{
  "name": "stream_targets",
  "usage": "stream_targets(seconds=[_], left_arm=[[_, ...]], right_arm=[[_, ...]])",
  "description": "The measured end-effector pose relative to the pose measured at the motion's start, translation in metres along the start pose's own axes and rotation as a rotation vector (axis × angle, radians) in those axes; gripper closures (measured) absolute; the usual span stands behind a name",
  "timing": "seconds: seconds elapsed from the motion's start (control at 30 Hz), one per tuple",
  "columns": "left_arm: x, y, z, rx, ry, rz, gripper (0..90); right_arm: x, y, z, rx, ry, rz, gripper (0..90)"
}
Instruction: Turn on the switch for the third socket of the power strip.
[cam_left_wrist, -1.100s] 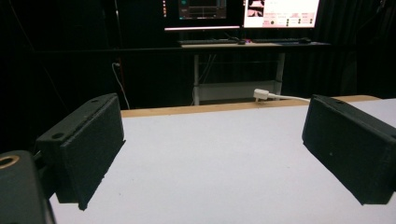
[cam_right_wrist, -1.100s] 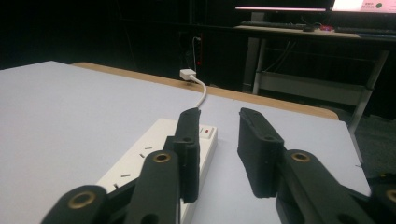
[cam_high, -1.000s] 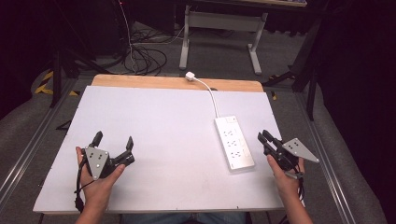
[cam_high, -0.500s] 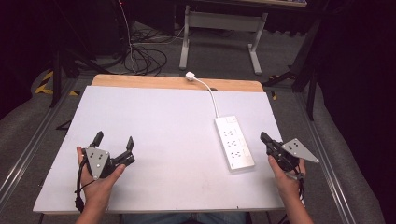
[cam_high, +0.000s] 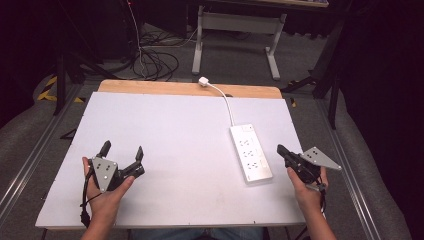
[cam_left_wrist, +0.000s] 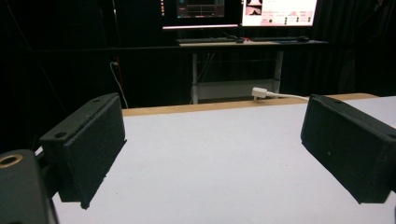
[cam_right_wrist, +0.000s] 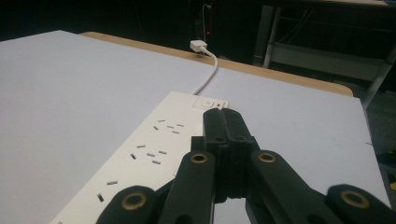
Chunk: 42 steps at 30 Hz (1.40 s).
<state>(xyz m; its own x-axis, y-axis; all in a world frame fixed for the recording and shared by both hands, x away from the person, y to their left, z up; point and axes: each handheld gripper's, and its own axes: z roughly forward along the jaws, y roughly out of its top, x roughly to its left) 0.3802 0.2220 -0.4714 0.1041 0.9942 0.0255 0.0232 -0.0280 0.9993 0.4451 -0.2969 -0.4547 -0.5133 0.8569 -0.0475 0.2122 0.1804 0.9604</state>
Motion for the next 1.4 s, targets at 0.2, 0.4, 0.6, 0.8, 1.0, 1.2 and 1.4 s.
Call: stream_targets(seconds=[0.2,0.4,0.6,0.8,1.0,1.2,1.4], left_arm=[[0.000,0.000,0.000,0.001,0.001,0.000,7.1],[0.000,-0.001,0.001,0.001,0.000,0.002,7.1],[-0.001,-0.001,0.001,0.003,-0.001,0.001,7.2],[-0.001,-0.001,0.001,0.005,-0.003,0.002,7.2],[-0.001,-0.001,0.001,0.005,-0.004,0.003,7.2],[-0.001,-0.001,0.001,0.005,-0.004,0.003,7.2],[-0.001,-0.001,0.001,0.004,-0.003,0.003,7.2]], right_arm=[[0.000,0.002,0.001,0.008,0.003,0.000,90.0],[0.000,0.005,0.003,0.028,0.010,0.023,90.0],[0.002,0.006,0.008,0.069,0.025,0.017,90.0],[0.004,0.006,0.012,0.095,0.035,0.012,90.0],[0.005,0.005,0.016,0.133,0.043,0.012,90.0],[0.008,0.004,0.022,0.180,0.055,0.013,90.0],[0.011,0.002,0.028,0.216,0.071,0.000,90.0]])
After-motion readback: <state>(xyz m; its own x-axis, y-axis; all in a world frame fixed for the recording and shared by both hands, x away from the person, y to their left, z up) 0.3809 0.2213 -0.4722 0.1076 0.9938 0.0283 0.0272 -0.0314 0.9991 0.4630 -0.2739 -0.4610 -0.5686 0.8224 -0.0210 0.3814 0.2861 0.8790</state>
